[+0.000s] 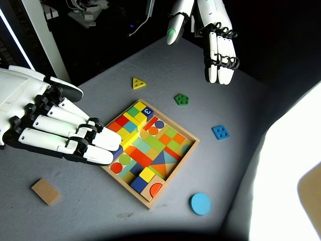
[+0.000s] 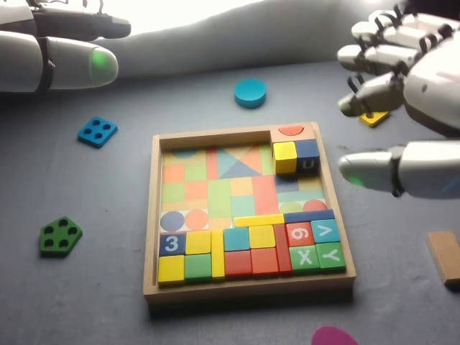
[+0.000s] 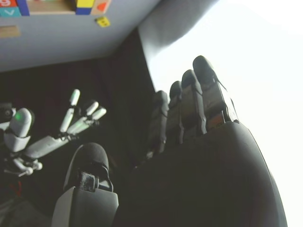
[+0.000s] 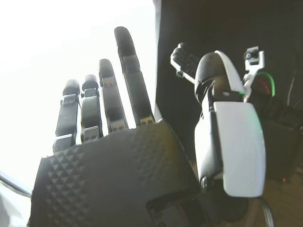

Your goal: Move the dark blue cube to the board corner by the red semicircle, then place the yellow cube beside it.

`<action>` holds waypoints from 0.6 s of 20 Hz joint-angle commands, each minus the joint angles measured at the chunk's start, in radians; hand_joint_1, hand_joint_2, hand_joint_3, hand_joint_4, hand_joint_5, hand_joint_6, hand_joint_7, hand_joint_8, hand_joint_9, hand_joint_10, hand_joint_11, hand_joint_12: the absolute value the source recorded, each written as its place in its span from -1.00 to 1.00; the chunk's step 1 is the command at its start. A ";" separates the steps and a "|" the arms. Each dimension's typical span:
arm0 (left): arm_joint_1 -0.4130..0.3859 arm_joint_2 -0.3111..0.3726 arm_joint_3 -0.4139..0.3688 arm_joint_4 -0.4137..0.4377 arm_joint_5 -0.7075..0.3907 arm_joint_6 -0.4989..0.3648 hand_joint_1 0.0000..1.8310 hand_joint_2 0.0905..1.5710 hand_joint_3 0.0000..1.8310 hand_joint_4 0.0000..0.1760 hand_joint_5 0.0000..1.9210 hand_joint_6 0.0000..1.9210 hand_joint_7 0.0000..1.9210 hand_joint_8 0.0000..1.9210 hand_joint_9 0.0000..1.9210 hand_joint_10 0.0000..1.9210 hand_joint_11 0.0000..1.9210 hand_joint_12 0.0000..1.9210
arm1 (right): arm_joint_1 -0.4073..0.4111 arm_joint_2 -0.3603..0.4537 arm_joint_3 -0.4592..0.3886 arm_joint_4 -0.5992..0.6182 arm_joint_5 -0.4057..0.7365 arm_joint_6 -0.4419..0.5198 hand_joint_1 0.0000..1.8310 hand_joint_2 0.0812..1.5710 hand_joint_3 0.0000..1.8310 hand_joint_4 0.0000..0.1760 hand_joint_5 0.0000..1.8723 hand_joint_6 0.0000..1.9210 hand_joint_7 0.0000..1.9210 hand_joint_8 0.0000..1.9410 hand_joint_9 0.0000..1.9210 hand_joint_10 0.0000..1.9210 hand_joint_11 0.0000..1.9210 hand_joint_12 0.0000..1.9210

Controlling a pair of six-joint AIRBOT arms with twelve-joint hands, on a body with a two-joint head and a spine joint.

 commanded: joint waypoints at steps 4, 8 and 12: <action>-0.014 0.002 0.008 -0.030 -0.026 -0.006 -1.00 0.56 -1.00 -0.76 -0.85 -1.00 -0.90 -1.00 -0.89 -1.00 -1.00 -0.45 | 0.036 0.008 -0.002 -0.029 0.076 -0.025 -1.00 0.48 -1.00 -1.00 -0.33 -1.00 -0.83 -0.99 -0.99 -1.00 -1.00 -1.00; -0.013 0.001 0.008 -0.030 -0.028 -0.006 -1.00 0.57 -1.00 -0.76 -0.84 -0.99 -0.88 -0.99 -0.88 -0.99 -1.00 -0.44 | 0.045 -0.011 -0.002 -0.029 0.064 -0.025 -1.00 0.49 -1.00 -1.00 -0.33 -1.00 -0.79 -0.98 -0.95 -0.98 -1.00 -1.00; -0.013 0.001 0.009 -0.030 -0.034 -0.006 -1.00 0.57 -1.00 -0.71 -0.74 -0.99 -0.67 -0.99 -0.62 -0.96 -1.00 0.13 | 0.036 -0.048 0.011 -0.029 0.099 -0.017 -1.00 0.49 -1.00 -1.00 -0.20 -0.97 -0.39 -0.93 -0.45 -0.92 -1.00 0.25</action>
